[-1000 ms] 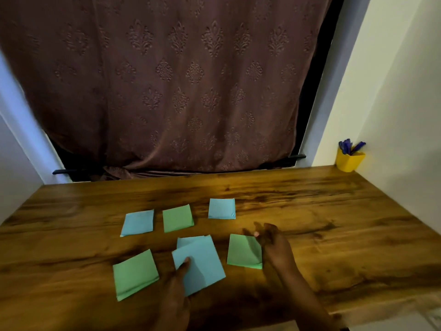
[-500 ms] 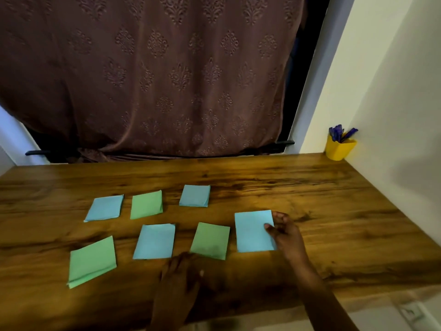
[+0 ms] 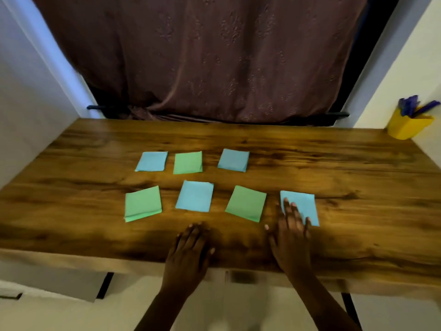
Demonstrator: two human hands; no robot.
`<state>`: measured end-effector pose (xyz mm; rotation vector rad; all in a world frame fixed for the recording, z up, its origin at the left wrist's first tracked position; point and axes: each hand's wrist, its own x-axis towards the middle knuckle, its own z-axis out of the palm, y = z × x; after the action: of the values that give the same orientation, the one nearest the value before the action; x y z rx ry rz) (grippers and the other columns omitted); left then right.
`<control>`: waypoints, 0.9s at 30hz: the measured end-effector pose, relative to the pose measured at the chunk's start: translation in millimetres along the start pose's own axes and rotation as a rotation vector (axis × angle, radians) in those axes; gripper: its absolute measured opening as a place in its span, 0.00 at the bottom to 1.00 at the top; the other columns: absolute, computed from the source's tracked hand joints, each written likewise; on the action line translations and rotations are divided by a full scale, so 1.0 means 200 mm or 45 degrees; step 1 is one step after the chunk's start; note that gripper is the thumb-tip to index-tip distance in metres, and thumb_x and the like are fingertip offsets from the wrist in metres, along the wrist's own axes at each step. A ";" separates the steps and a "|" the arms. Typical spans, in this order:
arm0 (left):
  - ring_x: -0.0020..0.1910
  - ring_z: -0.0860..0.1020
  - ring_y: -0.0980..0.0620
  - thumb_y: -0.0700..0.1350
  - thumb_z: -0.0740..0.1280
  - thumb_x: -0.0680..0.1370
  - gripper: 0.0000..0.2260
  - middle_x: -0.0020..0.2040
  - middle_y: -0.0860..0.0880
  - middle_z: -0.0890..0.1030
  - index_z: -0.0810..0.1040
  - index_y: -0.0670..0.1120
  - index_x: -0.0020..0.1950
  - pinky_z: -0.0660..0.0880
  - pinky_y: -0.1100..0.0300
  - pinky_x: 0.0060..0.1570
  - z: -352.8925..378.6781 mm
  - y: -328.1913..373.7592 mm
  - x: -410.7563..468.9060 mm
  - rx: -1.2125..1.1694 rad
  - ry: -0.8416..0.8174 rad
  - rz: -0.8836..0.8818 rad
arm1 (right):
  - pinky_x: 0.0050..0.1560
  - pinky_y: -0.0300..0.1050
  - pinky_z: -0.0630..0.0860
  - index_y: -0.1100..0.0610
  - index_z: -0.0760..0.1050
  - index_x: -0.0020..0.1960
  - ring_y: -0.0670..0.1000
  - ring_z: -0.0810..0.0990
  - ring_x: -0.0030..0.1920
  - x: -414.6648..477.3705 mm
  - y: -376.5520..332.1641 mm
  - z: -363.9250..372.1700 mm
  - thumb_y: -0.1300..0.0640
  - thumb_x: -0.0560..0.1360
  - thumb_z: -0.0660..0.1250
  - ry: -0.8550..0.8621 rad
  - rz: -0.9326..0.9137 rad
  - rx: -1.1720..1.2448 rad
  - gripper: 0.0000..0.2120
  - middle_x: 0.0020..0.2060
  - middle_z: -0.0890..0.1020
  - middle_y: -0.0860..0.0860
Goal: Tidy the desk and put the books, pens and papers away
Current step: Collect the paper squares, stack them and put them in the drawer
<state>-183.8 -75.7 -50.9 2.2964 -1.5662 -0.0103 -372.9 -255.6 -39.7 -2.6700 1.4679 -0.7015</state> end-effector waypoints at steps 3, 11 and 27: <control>0.69 0.69 0.48 0.58 0.55 0.79 0.23 0.68 0.48 0.74 0.74 0.47 0.68 0.62 0.52 0.67 -0.08 -0.23 -0.13 0.024 0.052 -0.046 | 0.66 0.58 0.62 0.55 0.73 0.65 0.56 0.71 0.67 -0.13 -0.31 0.06 0.47 0.79 0.48 -0.073 -0.253 0.034 0.23 0.65 0.75 0.54; 0.74 0.61 0.50 0.60 0.53 0.79 0.25 0.75 0.51 0.64 0.62 0.53 0.75 0.65 0.45 0.66 -0.33 -0.93 -0.52 0.193 0.038 -0.197 | 0.66 0.58 0.62 0.53 0.74 0.64 0.53 0.74 0.65 -0.43 -1.27 0.28 0.50 0.75 0.57 -0.143 -0.454 0.224 0.20 0.62 0.78 0.51; 0.74 0.59 0.42 0.73 0.56 0.69 0.39 0.76 0.47 0.60 0.57 0.56 0.76 0.56 0.39 0.68 -0.13 -1.73 -0.68 -2.388 -0.189 -1.502 | 0.71 0.56 0.57 0.58 0.55 0.75 0.57 0.60 0.74 -0.73 -1.79 0.73 0.31 0.76 0.45 -0.504 1.895 2.515 0.39 0.74 0.62 0.56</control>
<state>80.6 165.6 -155.7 1.1055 0.2993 -1.2568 -97.4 32.7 -145.5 -0.0647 0.9724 -0.6124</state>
